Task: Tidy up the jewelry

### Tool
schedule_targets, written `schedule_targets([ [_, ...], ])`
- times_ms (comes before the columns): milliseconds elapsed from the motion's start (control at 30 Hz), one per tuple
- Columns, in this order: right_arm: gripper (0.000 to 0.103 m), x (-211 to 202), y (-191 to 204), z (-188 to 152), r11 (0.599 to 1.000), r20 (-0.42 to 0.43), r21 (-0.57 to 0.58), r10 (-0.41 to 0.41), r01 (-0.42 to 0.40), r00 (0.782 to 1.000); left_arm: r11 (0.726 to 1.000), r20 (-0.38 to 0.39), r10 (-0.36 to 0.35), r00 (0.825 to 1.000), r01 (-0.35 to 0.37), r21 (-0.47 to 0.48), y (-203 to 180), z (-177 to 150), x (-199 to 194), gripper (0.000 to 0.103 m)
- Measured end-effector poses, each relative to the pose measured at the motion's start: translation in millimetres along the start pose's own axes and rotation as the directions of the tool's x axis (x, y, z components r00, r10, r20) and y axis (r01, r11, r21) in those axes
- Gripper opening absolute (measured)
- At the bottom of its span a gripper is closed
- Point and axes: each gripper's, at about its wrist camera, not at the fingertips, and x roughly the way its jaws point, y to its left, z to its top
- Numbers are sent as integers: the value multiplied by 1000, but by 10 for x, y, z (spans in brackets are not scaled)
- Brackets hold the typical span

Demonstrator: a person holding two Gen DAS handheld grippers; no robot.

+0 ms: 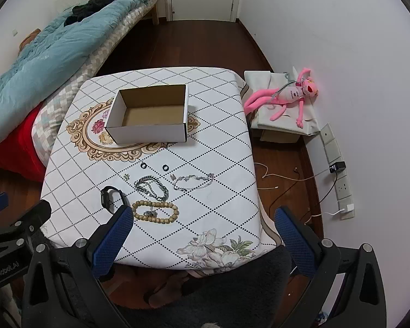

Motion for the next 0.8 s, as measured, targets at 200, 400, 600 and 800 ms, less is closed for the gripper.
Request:
schedule_targets([
  [200, 103, -11, -12, 5, 1000, 1, -1, -2, 2, 1000, 1000, 4, -4, 1000, 4, 0, -10, 8, -8, 103],
  [400, 103, -26, -28, 7, 1000, 7, -2, -7, 7, 1000, 1000, 3, -7, 1000, 7, -1, -23, 9, -27, 103],
  [600, 103, -54, -59, 22, 1000, 12, 1, -6, 6, 1000, 1000, 12, -18, 1000, 18, 3, -55, 24, -89, 103],
  [800, 103, -92, -73, 29, 1000, 17, 5, -7, 7, 1000, 1000, 15, -26, 1000, 26, 5, -48, 2, -99, 103],
])
